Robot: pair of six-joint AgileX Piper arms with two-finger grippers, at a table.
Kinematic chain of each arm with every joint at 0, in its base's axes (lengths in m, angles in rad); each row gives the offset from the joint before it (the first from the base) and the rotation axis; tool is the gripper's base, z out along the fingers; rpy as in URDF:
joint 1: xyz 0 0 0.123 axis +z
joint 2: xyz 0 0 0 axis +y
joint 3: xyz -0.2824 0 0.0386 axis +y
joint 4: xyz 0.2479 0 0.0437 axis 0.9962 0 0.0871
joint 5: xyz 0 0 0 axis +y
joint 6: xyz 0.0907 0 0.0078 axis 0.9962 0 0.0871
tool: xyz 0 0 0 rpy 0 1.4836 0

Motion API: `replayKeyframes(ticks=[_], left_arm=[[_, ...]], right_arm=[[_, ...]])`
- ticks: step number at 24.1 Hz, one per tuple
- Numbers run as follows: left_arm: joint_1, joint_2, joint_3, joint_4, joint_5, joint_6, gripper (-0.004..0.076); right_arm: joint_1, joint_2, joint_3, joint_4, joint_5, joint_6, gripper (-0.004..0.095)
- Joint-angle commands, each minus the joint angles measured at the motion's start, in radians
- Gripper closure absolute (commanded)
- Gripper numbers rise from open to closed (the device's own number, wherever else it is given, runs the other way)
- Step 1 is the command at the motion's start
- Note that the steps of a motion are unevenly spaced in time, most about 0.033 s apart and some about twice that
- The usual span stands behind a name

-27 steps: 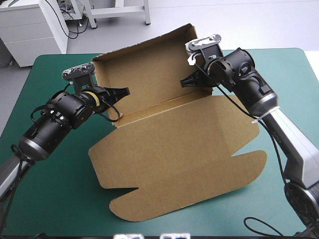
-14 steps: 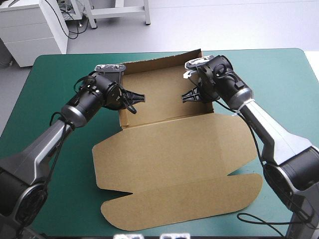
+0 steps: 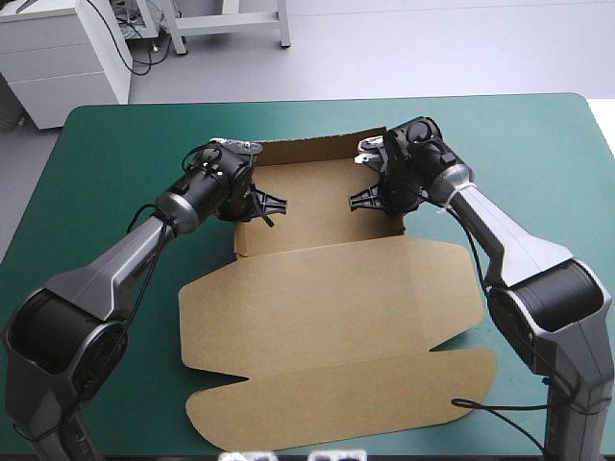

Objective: Fold the box

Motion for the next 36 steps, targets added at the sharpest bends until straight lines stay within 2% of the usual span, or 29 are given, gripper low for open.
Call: replayKeyframes(ticks=[1,12,21,23,24,28,31,33,36], left_arm=[[-0.002,-0.034,-0.036,0.074,0.017,0.016,0.0731],[0.026,0.061,-0.123,0.078,0.193,0.009,0.0731],[0.026,0.065,-0.125,0.073,0.184,0.042,0.073],[0.026,0.065,-0.128,0.076,0.19,0.112,0.0717],[0.026,0.065,-0.132,0.083,0.193,0.126,0.0694],[0.026,0.065,-0.164,0.082,0.176,0.126,0.0584],[0.026,0.065,-0.232,0.108,0.174,0.143,0.0454],[0.026,0.065,-0.268,0.16,0.192,0.137,0.0443],[0.026,0.065,-0.31,0.209,0.2,0.11,0.0443]], right_arm=[[-0.012,-0.054,-0.029,-0.043,-0.008,-0.038,0.0927],[-0.039,-0.039,-0.029,0.017,-0.004,-0.039,0.0927],[-0.039,-0.023,-0.029,0.066,-0.005,-0.046,0.0915],[-0.039,-0.023,-0.029,0.081,-0.015,-0.058,0.0864],[-0.039,-0.023,-0.029,0.081,-0.017,-0.061,0.0802],[-0.039,-0.023,-0.029,0.087,-0.03,-0.072,0.0486],[-0.039,-0.023,-0.03,0.088,-0.065,-0.072,0.0255],[-0.039,-0.023,-0.036,0.088,-0.097,-0.072,0.0219],[-0.039,-0.023,-0.078,0.075,-0.12,-0.072,0.0219]])
